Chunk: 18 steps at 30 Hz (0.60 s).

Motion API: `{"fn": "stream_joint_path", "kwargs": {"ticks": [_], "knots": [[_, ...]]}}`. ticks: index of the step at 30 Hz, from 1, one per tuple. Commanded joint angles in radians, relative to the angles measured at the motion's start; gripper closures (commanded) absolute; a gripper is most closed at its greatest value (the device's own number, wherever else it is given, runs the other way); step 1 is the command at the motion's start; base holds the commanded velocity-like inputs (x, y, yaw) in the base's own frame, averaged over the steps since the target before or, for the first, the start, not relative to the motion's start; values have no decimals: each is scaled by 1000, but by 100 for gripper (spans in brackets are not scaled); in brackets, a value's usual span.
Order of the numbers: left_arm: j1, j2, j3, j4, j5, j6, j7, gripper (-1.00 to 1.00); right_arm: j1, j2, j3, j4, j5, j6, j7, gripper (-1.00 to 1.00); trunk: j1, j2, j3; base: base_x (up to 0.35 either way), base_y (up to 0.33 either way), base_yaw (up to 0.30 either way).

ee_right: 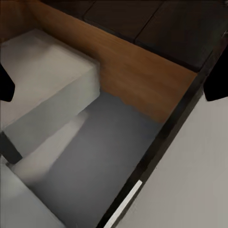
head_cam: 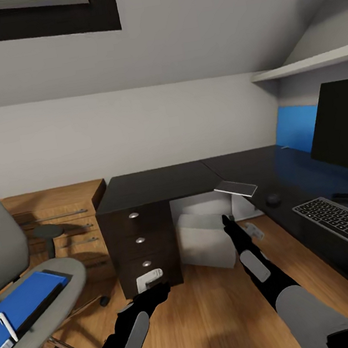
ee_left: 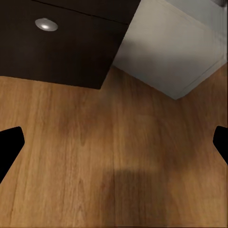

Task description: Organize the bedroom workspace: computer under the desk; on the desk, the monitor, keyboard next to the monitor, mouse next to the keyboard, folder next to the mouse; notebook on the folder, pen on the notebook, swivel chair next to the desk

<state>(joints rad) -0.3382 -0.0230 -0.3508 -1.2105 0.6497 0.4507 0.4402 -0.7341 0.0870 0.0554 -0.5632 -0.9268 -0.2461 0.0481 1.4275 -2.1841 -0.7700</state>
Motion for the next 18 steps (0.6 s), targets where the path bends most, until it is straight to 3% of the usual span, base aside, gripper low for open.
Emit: {"fn": "stream_joint_path", "kwargs": {"ticks": [1,6,18], "knots": [[-1,0,-14,-2,11,1,9,-100,-1,0,1,0,-16,-8,16,-100,4,-8,-4,0,0,0],[6,0,-42,-6,12,-1,9,-100,-1,9,0,3,-25,-20,21,-100,23,-43,-20,0,0,0],[20,1,-46,-23,10,-1,11,-100,-1,43,-5,16,-30,-97,7,-100,69,-127,-58,0,0,0]]}}
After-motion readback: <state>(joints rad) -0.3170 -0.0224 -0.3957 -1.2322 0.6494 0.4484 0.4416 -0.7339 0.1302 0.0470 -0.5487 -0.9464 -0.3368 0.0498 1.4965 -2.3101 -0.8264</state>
